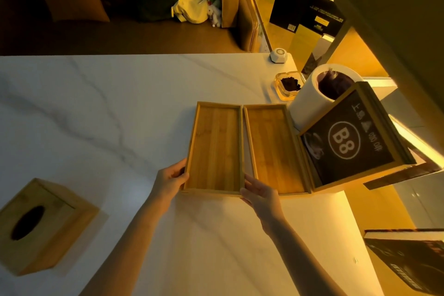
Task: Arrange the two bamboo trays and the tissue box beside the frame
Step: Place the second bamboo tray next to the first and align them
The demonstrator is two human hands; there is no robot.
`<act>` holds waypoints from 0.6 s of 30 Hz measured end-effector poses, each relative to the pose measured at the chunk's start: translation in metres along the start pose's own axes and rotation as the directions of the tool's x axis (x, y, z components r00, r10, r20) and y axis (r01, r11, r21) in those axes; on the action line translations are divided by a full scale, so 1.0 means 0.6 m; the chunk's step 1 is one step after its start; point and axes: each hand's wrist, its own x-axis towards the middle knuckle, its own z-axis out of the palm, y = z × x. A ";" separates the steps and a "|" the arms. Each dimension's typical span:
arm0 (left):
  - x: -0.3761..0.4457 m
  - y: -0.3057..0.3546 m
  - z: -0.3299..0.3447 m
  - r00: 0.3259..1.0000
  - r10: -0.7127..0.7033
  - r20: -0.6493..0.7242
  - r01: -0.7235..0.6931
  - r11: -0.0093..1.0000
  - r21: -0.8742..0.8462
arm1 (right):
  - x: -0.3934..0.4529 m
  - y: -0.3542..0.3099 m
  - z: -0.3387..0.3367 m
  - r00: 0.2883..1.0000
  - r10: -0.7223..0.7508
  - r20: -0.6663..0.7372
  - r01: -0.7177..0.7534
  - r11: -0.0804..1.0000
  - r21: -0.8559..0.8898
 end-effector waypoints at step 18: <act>0.021 -0.050 0.022 0.994 0.086 -0.066 -0.063 0.952 0.300 | 0.007 0.039 0.026 0.961 -0.199 -0.193 0.112 0.916 -0.386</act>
